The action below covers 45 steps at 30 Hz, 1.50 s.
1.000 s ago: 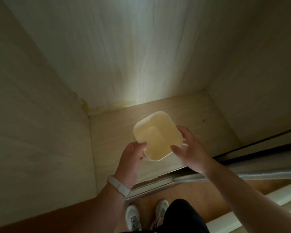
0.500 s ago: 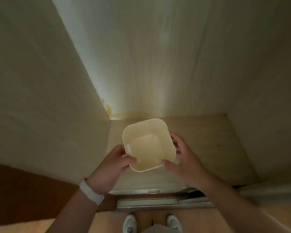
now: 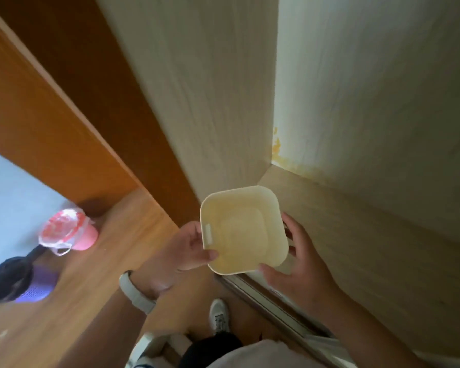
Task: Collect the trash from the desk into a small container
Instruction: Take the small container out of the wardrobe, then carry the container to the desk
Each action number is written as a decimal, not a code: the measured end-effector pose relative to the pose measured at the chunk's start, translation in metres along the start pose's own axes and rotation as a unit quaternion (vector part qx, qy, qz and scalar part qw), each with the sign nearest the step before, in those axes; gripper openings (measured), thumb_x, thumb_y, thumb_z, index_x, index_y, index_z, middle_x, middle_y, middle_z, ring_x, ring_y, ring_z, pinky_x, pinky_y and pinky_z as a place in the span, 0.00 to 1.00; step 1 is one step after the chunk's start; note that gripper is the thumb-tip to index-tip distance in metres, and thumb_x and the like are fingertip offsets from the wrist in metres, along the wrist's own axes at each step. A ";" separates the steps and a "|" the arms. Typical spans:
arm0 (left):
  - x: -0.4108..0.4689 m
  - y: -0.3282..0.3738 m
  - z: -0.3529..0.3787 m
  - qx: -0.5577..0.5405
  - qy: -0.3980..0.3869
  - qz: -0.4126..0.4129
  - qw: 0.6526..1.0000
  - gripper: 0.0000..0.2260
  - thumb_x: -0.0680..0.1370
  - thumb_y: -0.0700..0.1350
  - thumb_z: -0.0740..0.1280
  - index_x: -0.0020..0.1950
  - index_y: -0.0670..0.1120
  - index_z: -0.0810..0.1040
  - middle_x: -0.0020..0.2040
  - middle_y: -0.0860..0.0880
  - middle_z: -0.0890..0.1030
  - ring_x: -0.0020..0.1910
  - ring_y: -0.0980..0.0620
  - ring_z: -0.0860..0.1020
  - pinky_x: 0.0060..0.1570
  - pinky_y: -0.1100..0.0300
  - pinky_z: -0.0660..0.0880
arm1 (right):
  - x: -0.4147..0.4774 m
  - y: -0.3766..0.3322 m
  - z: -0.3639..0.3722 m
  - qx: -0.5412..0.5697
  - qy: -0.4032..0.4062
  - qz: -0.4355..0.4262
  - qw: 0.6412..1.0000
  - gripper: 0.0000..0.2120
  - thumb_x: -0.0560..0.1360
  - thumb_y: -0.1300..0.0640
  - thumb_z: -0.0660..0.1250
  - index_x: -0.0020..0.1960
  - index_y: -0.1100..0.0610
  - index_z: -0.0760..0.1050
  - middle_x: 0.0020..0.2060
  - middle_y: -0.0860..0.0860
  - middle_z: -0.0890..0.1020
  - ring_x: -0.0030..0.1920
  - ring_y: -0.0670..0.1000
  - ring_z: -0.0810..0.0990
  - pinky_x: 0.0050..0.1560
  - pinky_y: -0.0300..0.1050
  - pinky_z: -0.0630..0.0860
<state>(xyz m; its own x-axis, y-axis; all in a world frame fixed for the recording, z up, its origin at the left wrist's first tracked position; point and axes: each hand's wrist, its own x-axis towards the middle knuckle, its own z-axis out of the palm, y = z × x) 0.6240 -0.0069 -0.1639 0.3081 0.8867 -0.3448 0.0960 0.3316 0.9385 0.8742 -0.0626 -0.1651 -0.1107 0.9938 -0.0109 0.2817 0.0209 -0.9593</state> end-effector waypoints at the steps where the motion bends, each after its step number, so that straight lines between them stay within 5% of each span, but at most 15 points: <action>1: -0.013 -0.001 -0.004 -0.009 0.011 0.007 1.000 0.57 0.52 0.59 0.86 0.67 0.26 0.67 0.62 0.29 0.79 0.54 0.43 0.83 0.49 0.55 0.83 | -0.001 -0.002 0.005 0.000 -0.013 -0.008 1.000 0.41 0.68 0.51 0.78 0.64 0.24 0.55 0.59 0.18 0.62 0.62 0.28 0.67 0.49 0.27 0.73; 4: -0.046 -0.006 -0.017 -0.036 0.030 0.001 0.999 0.49 0.58 0.54 0.86 0.71 0.34 0.69 0.63 0.37 0.82 0.58 0.45 0.84 0.52 0.55 0.81 | 0.001 -0.008 0.019 0.003 -0.039 -0.025 0.999 0.40 0.66 0.46 0.78 0.64 0.23 0.56 0.61 0.19 0.64 0.63 0.30 0.68 0.50 0.29 0.73; 7: -0.066 -0.013 -0.025 -0.051 0.066 -0.007 0.996 0.51 0.56 0.52 0.87 0.71 0.36 0.68 0.63 0.37 0.82 0.58 0.45 0.83 0.52 0.54 0.82 | 0.007 -0.011 0.035 0.011 -0.059 -0.040 0.997 0.39 0.65 0.41 0.77 0.65 0.24 0.57 0.64 0.25 0.67 0.64 0.32 0.69 0.53 0.30 0.75; 10: -0.079 -0.020 -0.030 -0.060 0.106 0.008 0.992 0.50 0.52 0.53 0.88 0.68 0.39 0.70 0.58 0.44 0.84 0.55 0.49 0.85 0.48 0.56 0.82 | 0.015 -0.014 0.052 0.007 -0.078 -0.054 0.995 0.38 0.67 0.46 0.77 0.67 0.29 0.59 0.65 0.30 0.68 0.65 0.36 0.70 0.57 0.34 0.76; 15: -0.098 -0.032 -0.048 -0.068 0.127 0.020 0.989 0.51 0.55 0.51 0.87 0.71 0.40 0.68 0.68 0.40 0.78 0.64 0.48 0.81 0.55 0.55 0.80 | 0.031 -0.023 0.072 -0.002 -0.124 -0.069 0.990 0.36 0.69 0.46 0.76 0.65 0.26 0.59 0.65 0.30 0.69 0.64 0.38 0.72 0.58 0.39 0.77; 20: -0.114 -0.051 -0.082 -0.049 0.132 0.026 0.990 0.48 0.58 0.50 0.86 0.72 0.41 0.67 0.70 0.41 0.78 0.68 0.43 0.78 0.68 0.45 0.74 | 0.049 -0.041 0.098 -0.057 -0.204 -0.087 0.973 0.40 0.69 0.45 0.76 0.66 0.23 0.53 0.64 0.24 0.64 0.66 0.33 0.66 0.59 0.34 0.71; 26: -0.128 -0.062 -0.134 -0.052 0.177 0.039 0.982 0.45 0.58 0.49 0.87 0.70 0.43 0.69 0.65 0.47 0.82 0.67 0.46 0.79 0.71 0.40 0.71 | 0.075 -0.069 0.146 -0.120 -0.261 -0.101 0.953 0.42 0.68 0.45 0.77 0.62 0.18 0.50 0.58 0.15 0.58 0.61 0.22 0.60 0.51 0.26 0.66; 31: -0.148 -0.065 -0.173 -0.068 0.256 0.059 0.962 0.44 0.59 0.53 0.86 0.69 0.45 0.70 0.64 0.51 0.82 0.67 0.47 0.78 0.71 0.38 0.70 | 0.114 -0.098 0.203 -0.161 -0.315 -0.129 0.926 0.43 0.64 0.39 0.76 0.64 0.20 0.49 0.57 0.13 0.55 0.60 0.21 0.60 0.56 0.29 0.64; 38: -0.181 -0.077 -0.233 -0.115 0.349 0.071 0.927 0.35 0.63 0.45 0.81 0.67 0.46 0.70 0.67 0.48 0.80 0.69 0.43 0.77 0.70 0.33 0.68 | 0.146 -0.142 0.292 -0.212 -0.379 -0.189 0.881 0.40 0.60 0.30 0.69 0.60 0.17 0.45 0.56 0.12 0.53 0.67 0.39 0.63 0.67 0.49 0.68; 45: -0.235 -0.091 -0.257 -0.158 0.446 0.083 0.877 0.32 0.62 0.45 0.78 0.63 0.47 0.71 0.62 0.53 0.81 0.65 0.52 0.79 0.64 0.49 0.76 | 0.150 -0.164 0.378 -0.220 -0.422 -0.304 0.825 0.44 0.64 0.33 0.72 0.74 0.36 0.54 0.65 0.24 0.60 0.65 0.29 0.61 0.63 0.41 0.69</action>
<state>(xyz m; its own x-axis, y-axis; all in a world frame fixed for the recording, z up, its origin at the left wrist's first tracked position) 0.2996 -0.1620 -0.1724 -0.5846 0.7832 -0.2118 -0.1910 0.1208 0.9741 0.4507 0.0413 -0.1161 -0.9309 0.3597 0.0638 0.2288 0.7101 -0.6659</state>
